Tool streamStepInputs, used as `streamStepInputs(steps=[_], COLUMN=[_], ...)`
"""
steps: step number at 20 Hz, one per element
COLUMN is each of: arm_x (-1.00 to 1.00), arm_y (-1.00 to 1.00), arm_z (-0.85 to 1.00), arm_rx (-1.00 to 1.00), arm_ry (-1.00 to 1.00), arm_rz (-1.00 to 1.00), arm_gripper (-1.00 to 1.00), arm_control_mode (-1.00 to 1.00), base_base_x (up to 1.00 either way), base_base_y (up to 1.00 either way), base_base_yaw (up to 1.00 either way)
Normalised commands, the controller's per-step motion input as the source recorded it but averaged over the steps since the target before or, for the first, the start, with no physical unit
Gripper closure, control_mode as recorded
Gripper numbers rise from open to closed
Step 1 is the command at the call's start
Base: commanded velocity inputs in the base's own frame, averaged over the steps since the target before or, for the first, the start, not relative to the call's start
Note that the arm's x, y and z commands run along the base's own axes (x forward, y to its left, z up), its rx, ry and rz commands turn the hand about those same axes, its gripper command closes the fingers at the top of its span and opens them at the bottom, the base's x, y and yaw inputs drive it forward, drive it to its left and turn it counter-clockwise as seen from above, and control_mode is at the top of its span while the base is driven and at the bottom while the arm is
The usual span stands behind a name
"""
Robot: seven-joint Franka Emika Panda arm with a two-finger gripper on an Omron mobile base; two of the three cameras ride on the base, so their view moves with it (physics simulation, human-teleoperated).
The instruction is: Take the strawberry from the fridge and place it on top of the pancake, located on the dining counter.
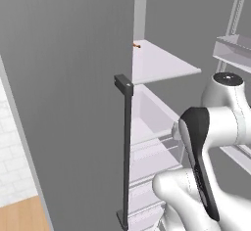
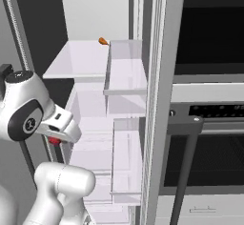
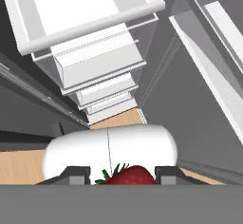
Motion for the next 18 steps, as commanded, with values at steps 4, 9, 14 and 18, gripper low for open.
streamStepInputs(steps=[4,9,14,18], arm_x=[-0.03,0.00,0.00,0.00], arm_y=[0.00,0.00,0.00,0.00], arm_z=[-0.21,-0.04,0.00,0.00], arm_rx=[0.00,0.00,0.00,0.00], arm_ry=[0.07,0.00,0.00,0.00], arm_rz=[0.00,0.00,0.00,0.00], arm_gripper=[1.00,1.00,1.00,1.00], arm_control_mode=[-1.00,-1.00,-1.00,1.00], base_base_x=[0.00,0.00,0.00,-0.05], base_base_y=[0.00,0.00,0.00,0.00], base_base_yaw=[0.00,0.00,0.00,0.00])
